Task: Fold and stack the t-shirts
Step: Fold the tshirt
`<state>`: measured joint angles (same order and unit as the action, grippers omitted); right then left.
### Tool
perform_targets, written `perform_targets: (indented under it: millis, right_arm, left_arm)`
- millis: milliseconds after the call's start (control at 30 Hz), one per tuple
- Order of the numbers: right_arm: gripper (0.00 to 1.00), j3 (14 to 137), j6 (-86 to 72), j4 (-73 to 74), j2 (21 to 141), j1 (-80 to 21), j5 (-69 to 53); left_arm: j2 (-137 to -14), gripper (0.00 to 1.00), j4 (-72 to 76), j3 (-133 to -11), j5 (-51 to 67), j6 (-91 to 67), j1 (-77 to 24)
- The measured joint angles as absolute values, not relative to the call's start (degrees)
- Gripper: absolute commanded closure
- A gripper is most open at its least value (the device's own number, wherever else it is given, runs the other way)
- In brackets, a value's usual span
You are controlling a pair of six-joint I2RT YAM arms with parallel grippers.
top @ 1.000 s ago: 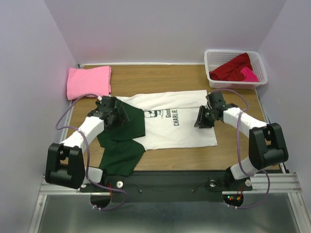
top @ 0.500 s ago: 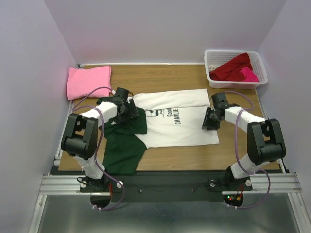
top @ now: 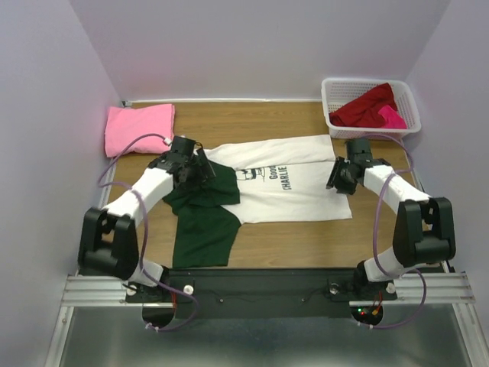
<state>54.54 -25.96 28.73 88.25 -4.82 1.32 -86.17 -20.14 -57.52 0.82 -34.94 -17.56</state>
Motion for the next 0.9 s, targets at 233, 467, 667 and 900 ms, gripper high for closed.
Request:
perform_targets:
  millis: [233, 467, 667, 900]
  right_arm:
    - [0.33, 49.3, -26.9, 30.1, 76.8, -4.8, 1.0]
    - [0.31, 45.0, -28.1, 32.2, 75.3, -4.8, 0.8]
    - [0.31, 44.9, -28.1, 32.7, 74.3, -4.8, 1.1]
    - [0.32, 44.9, -28.8, 32.7, 73.8, -4.8, 1.6]
  left_arm:
    - [-66.4, 0.12, -30.9, -47.0, -5.2, -42.9, -17.4]
    - [-67.7, 0.12, -34.2, -35.5, -0.6, -49.5, -17.0]
    - [-69.2, 0.18, -34.7, -34.3, 1.0, -51.7, -16.8]
    - [-69.7, 0.40, -35.4, -34.3, 1.3, -52.0, -16.9]
